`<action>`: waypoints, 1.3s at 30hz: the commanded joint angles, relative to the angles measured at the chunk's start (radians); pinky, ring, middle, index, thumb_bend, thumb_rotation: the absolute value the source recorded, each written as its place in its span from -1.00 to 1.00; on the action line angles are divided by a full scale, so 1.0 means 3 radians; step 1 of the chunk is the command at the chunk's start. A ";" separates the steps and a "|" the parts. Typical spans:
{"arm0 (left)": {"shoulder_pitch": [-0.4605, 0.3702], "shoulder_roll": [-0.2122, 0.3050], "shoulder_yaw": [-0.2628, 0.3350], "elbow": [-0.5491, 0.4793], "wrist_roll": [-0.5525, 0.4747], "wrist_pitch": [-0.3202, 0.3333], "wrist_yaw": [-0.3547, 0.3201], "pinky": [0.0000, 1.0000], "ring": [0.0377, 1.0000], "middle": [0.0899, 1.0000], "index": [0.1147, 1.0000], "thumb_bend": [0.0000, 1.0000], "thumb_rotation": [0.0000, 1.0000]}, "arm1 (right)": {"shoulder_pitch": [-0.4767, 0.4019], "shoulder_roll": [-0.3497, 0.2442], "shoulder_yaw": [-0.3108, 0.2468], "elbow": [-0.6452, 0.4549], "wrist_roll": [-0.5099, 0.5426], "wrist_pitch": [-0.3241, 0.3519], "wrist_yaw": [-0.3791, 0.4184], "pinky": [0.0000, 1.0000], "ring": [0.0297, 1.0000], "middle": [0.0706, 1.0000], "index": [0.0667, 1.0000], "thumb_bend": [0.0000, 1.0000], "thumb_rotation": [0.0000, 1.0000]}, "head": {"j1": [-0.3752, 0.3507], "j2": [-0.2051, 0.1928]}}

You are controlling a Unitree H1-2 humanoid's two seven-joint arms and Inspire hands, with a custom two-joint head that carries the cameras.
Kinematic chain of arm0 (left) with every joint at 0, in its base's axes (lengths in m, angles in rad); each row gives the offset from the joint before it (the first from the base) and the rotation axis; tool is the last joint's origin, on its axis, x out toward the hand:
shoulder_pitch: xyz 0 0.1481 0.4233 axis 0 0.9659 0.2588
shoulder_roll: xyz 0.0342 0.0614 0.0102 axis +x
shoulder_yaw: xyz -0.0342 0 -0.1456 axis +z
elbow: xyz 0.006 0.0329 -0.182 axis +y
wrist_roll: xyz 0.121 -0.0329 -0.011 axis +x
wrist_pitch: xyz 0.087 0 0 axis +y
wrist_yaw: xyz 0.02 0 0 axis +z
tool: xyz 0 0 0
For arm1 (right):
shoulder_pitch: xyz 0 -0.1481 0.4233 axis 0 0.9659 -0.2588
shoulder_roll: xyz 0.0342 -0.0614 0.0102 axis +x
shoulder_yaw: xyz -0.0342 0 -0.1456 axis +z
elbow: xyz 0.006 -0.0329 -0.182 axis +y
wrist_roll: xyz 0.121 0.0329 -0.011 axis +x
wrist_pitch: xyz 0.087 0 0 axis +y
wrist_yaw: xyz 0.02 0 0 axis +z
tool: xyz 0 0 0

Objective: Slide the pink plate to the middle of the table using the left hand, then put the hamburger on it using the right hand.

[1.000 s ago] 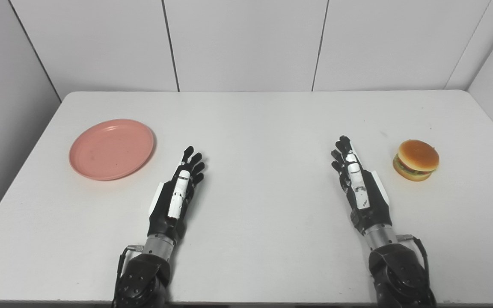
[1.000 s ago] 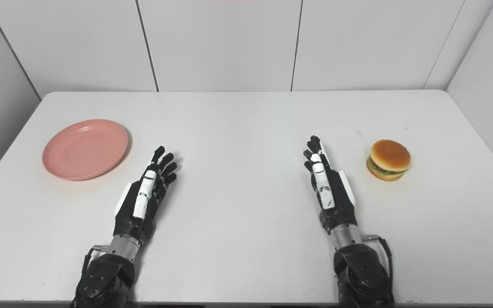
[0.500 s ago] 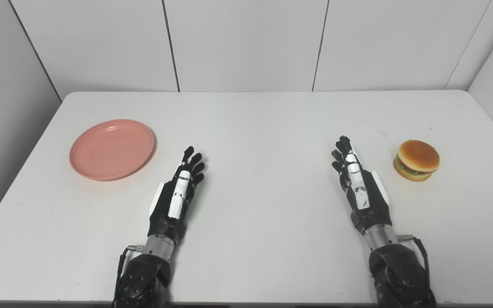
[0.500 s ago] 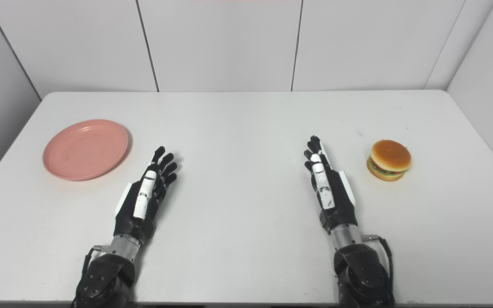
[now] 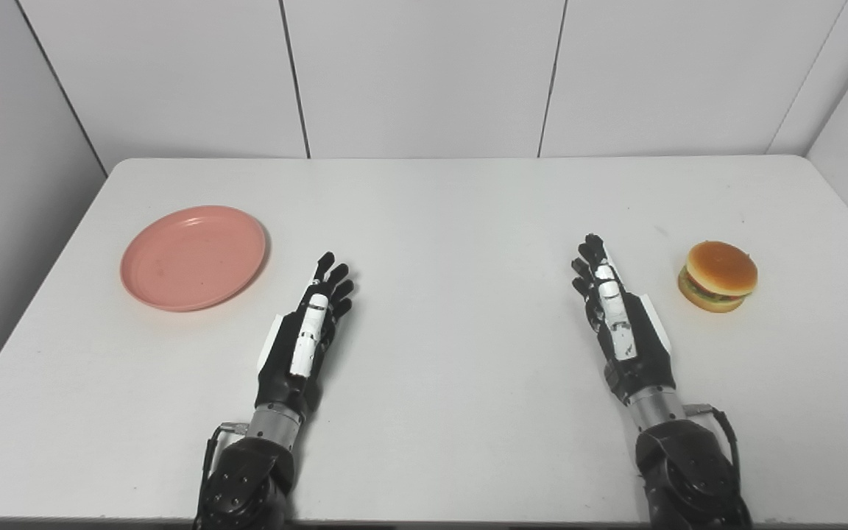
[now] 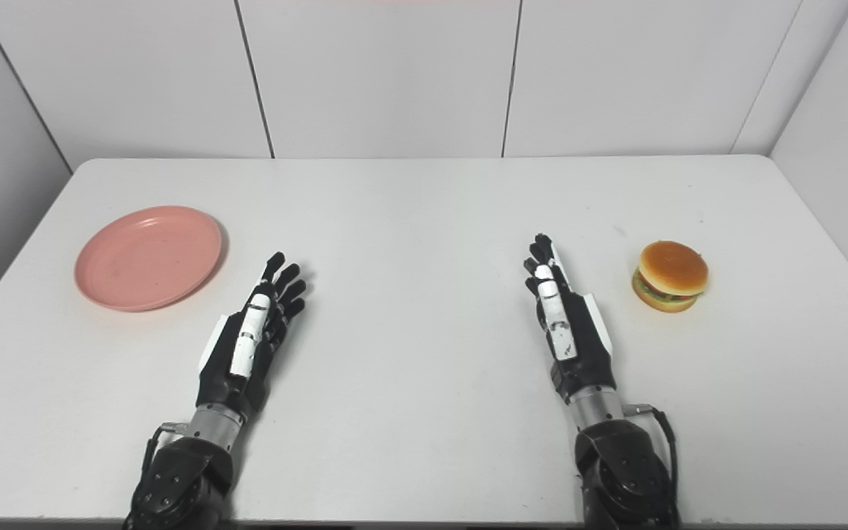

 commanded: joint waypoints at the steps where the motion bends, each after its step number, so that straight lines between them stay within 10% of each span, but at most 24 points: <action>1: 0.0046 0.0004 -0.0027 0.0087 0.0020 0.0003 -0.0031 0.92 0.90 0.93 0.93 -0.21 1.00 | 0.0076 0.0002 0.0003 0.0141 0.0007 -0.0123 0.0002 1.00 0.96 1.00 1.00 -0.34 1.00 | 0.0023 -0.0034; 17: -0.0011 -0.0154 -0.0112 0.0481 0.0172 -0.0220 0.0061 0.92 0.90 0.94 0.94 -0.29 1.00 | 0.0046 -0.0093 -0.0068 0.0557 0.0110 -0.0467 0.0091 1.00 0.98 0.99 1.00 -0.30 1.00 | 0.0600 -0.0525; 39: -0.0062 -0.0240 -0.0119 0.0581 0.0308 -0.0303 0.0114 0.93 0.90 0.91 0.92 -0.36 1.00 | 0.0045 -0.0176 -0.0072 0.0574 0.0303 -0.0539 0.0247 1.00 1.00 1.00 1.00 -0.45 1.00 | 0.1095 -0.0647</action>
